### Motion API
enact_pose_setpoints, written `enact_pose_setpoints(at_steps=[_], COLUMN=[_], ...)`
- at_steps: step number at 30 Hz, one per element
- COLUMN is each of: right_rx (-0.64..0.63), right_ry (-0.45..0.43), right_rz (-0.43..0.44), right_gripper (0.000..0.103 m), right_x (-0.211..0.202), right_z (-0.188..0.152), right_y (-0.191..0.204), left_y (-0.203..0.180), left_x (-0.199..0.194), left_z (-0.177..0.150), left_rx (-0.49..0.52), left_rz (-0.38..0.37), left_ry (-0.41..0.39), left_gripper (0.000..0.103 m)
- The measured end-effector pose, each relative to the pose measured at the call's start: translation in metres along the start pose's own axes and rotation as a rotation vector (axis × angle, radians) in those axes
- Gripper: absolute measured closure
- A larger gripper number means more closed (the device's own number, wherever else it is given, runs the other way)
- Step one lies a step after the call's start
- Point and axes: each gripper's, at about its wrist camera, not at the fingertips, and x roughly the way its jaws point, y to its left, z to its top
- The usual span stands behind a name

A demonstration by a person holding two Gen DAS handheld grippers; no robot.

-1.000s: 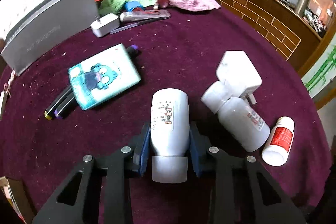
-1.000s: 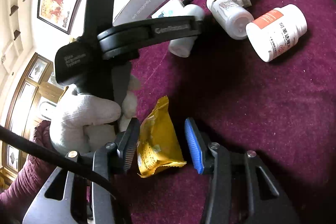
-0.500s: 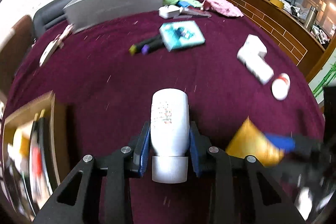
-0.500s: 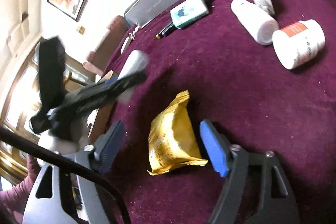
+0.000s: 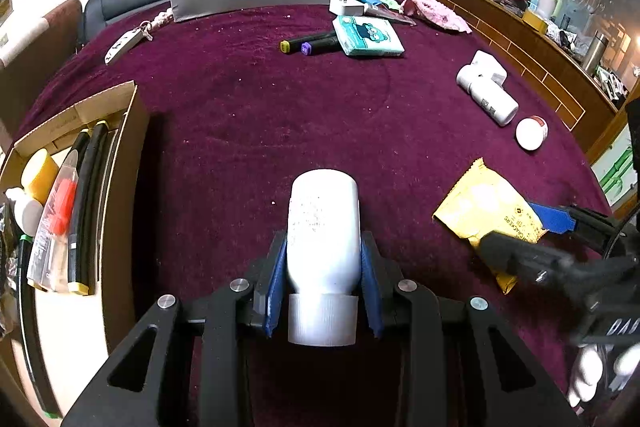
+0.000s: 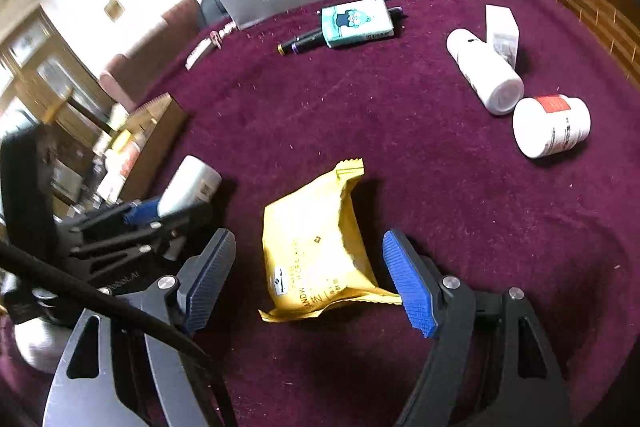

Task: Organize objects
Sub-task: 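Lift the white bottle with the left gripper and the cracker packet with the right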

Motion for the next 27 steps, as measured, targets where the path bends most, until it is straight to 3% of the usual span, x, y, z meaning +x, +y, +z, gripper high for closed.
enact_pose_setpoints(at_steps=[5,10,14,20,27], right_rx=[-0.077,-0.149,-0.148,-0.137,-0.110], right_ry=[0.030,0.056,0.068,0.072,0.075], right_rz=[-0.120,-0.238,-0.265,-0.313,-0.306], right_gripper=[0.027,0.027,0.029,0.050,0.056], right_x=[0.012,0.020,0.021,0.019,0.015], right_z=[0.001,-0.001,-0.001,0.000,0.000], right_y=[0.018,0.032,0.034,0.031,0.027], left_y=[-0.010,-0.008,-0.008,-0.010,-0.010], left_x=[0.001,0.001,0.001,0.002,0.002], left_z=[-0.007,-0.007,-0.007,-0.007,-0.007], left_rx=[0.043,0.027,0.029,0.032,0.034], left_rz=[0.060,0.047,0.052,0.064,0.064], left_ry=[-0.034,-0.037,-0.039,-0.040,-0.041], left_gripper=[0.074,0.074,0.074,0.073,0.073])
